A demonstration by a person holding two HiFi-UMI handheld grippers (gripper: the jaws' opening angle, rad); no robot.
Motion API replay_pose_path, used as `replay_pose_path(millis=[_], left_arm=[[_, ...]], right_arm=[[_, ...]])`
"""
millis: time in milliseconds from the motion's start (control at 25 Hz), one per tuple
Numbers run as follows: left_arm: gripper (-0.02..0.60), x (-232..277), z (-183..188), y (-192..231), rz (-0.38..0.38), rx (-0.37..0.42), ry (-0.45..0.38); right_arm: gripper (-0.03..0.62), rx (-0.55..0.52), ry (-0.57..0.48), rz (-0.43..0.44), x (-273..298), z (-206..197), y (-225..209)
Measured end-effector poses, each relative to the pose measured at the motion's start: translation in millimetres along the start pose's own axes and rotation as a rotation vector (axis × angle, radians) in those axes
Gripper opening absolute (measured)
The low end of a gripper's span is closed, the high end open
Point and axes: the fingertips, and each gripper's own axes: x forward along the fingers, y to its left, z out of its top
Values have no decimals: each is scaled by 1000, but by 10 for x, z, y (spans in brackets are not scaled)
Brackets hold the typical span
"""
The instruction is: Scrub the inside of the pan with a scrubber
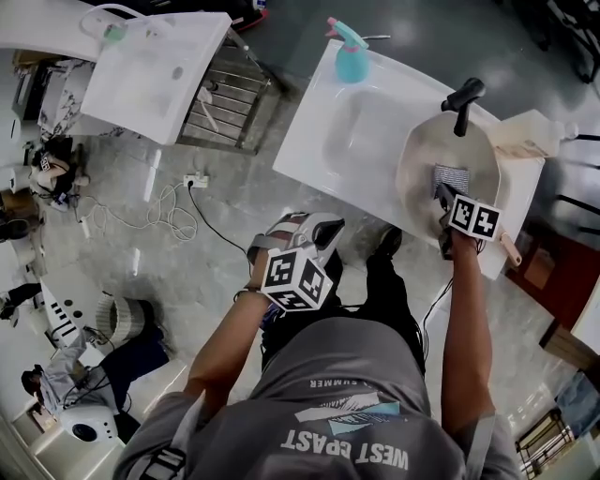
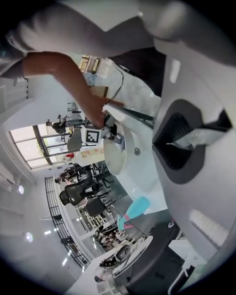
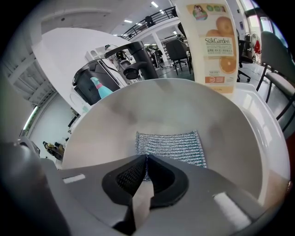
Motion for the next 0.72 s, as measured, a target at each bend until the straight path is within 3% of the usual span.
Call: replay_pose_path(millis=[240, 720], left_arm=[[3, -73, -65, 197, 39, -100, -40], [2, -95, -184, 281, 26, -111, -53]], right_arm=[[17, -10, 18, 11, 41, -59, 136], [17, 6, 40, 11, 81, -75, 286]])
